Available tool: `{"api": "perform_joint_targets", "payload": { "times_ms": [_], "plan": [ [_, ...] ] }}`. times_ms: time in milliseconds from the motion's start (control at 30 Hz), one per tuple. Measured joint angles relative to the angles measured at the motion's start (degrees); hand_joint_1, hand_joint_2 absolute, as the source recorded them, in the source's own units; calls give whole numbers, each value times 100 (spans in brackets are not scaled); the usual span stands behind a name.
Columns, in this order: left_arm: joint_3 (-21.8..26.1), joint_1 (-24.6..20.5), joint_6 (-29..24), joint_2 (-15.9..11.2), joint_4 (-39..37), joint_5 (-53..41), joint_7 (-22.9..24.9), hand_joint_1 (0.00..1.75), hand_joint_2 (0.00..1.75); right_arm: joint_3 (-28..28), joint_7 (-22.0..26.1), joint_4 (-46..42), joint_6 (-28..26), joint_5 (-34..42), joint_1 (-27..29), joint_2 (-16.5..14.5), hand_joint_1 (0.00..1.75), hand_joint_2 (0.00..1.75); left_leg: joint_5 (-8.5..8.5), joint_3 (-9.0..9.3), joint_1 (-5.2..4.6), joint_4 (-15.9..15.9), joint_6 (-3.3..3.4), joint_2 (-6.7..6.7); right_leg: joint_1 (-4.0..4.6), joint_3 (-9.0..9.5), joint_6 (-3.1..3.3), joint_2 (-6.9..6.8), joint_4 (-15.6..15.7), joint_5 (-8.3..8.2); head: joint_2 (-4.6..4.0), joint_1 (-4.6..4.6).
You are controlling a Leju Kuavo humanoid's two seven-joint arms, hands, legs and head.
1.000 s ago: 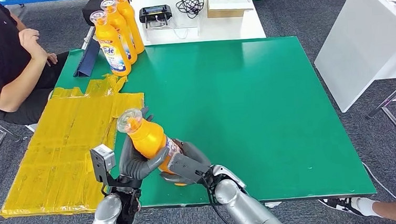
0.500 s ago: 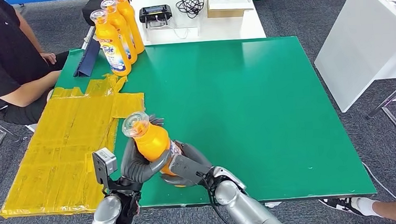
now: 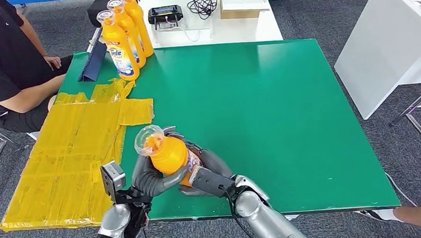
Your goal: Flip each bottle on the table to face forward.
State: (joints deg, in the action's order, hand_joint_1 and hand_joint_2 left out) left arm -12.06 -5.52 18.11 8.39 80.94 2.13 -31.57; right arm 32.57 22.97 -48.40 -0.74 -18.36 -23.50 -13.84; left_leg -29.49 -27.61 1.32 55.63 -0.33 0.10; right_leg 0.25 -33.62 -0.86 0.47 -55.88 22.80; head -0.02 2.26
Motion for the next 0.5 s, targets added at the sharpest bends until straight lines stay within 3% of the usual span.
{"api": "perform_joint_targets", "payload": {
  "times_ms": [167, 267, 367, 500],
  "plan": [
    [-1, -39, -157, -7, 12, -202, -81, 175, 175, -259, 8, -486, -4, -4, 173, 134, 0, 175, 0, -1, -1, 0, 0, -1, -2, 0, 0, 0, 0, 0, 0, 0],
    [49, -82, -582, -8, 29, -573, -223, 175, 175, -405, 128, -765, 1, 6, 286, 204, 0, 175, 0, -1, -1, 0, 0, -2, -4, 1, 0, -1, 0, 0, 0, -1],
    [280, -124, -1352, -33, 68, -1221, -393, 175, 175, -627, 185, -1178, 51, -8, 380, 329, 0, 175, 0, 1, -1, 0, 0, 4, -5, -1, 0, 3, 0, 0, 0, -2],
    [765, -246, -2906, -77, 77, -2508, -616, 175, 175, -776, 218, -1709, 179, -41, 491, 478, 0, 175, 0, 3, 0, 0, 0, 3, 0, -2, 0, 5, -3, 0, 0, 1]
  ]
}}
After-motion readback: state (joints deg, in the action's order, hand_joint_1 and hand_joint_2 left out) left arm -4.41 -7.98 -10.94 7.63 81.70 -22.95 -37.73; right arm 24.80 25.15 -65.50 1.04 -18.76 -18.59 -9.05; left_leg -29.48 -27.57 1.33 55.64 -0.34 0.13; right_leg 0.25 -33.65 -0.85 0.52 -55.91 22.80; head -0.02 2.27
